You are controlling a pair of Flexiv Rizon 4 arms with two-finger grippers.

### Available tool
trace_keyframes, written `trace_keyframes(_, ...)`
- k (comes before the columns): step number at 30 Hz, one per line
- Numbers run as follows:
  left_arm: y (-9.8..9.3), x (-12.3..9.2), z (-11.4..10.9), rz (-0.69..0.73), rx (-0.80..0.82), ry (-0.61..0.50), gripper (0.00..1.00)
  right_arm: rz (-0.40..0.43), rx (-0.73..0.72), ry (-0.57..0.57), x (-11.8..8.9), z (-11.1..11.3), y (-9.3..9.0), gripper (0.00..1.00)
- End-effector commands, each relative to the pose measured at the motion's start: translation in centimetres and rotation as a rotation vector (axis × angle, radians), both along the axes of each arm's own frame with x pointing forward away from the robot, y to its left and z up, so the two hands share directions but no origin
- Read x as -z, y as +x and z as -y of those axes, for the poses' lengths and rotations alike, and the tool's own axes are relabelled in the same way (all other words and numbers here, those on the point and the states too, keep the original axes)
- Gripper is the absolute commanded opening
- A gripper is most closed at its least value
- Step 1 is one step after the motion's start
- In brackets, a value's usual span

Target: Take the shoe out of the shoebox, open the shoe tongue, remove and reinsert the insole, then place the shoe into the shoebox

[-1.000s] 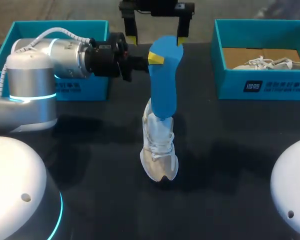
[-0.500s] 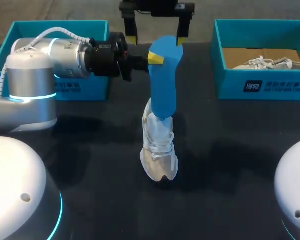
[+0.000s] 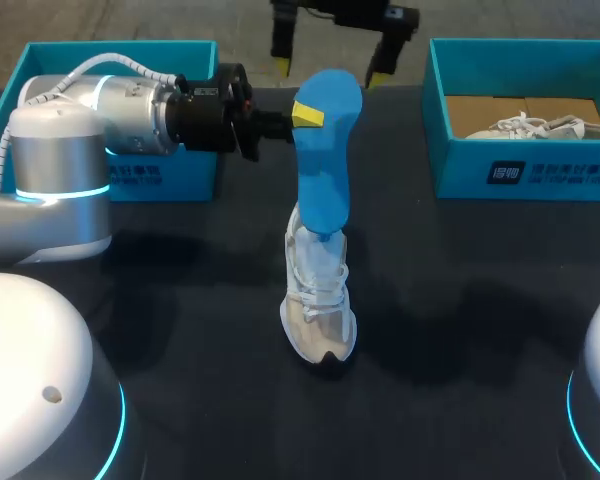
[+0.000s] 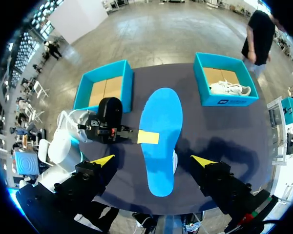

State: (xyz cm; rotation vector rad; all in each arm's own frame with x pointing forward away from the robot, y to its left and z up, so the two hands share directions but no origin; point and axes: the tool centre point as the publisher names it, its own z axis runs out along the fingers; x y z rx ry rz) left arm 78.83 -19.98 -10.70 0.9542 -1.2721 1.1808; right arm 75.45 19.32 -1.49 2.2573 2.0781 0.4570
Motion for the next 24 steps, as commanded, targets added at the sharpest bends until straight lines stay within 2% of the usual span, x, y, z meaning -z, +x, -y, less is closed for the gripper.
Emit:
trace_keyframes(1,-0.1,-0.1,-0.3,0.0,-0.003,0.003,0.0,0.018,-0.049,0.252,0.8,2.3,0.1,1.0)
trace_keyframes(8,-0.1,-0.1,-0.6,0.001,-0.008,0.004,0.0,0.016,-0.038,0.446,1.5,4.0,0.2,1.0)
trace_keyframes(15,-0.1,-0.1,-0.7,0.003,-0.013,0.003,0.0,0.039,-0.034,0.548,2.1,5.3,0.2,1.0)
trace_keyframes(20,-0.1,-0.1,-0.9,0.003,-0.017,0.004,0.0,0.079,-0.065,0.668,2.1,5.9,0.3,1.0)
trace_keyframes(24,0.0,-0.1,-1.0,0.002,-0.019,0.007,0.0,0.094,-0.098,0.719,2.0,6.0,0.2,1.0)
